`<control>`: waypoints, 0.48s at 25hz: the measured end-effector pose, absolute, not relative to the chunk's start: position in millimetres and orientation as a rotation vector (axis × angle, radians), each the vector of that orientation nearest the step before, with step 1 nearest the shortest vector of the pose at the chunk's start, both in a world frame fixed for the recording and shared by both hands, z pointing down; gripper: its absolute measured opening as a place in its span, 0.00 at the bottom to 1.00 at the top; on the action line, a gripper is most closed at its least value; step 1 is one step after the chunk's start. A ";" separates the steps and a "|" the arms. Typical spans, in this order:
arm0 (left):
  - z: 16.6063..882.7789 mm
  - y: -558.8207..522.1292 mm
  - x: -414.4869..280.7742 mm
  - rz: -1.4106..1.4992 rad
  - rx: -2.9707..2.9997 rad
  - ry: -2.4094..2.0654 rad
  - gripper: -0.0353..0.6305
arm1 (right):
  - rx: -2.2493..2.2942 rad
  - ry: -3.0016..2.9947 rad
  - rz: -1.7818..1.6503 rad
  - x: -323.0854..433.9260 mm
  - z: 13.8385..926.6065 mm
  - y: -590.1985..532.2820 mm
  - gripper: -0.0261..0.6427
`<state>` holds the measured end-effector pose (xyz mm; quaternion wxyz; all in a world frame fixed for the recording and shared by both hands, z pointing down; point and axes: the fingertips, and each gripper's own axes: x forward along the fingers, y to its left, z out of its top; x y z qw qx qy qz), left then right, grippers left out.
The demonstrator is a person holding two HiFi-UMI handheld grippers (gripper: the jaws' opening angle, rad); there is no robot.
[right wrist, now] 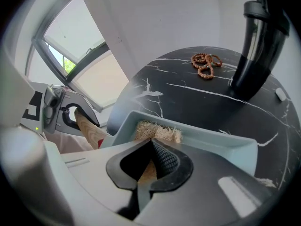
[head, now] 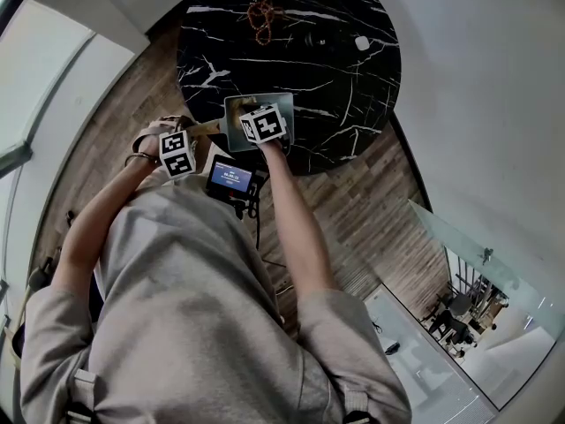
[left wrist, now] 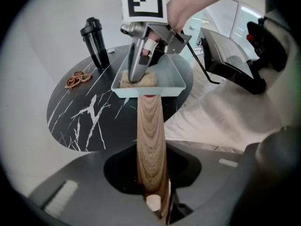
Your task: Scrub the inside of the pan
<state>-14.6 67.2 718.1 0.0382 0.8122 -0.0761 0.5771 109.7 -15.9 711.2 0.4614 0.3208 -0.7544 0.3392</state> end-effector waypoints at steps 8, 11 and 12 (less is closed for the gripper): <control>717.7 70.2 -19.9 1.777 2.469 -0.253 0.17 | 0.755 -1.883 0.866 91.0 708.8 -11.7 0.07; 717.4 70.5 -21.5 1.777 2.462 -0.264 0.17 | 0.659 -1.935 0.815 90.8 700.8 -6.3 0.07; 717.2 69.8 -21.9 1.776 2.461 -0.269 0.17 | 0.619 -1.955 0.762 92.3 696.9 -4.6 0.07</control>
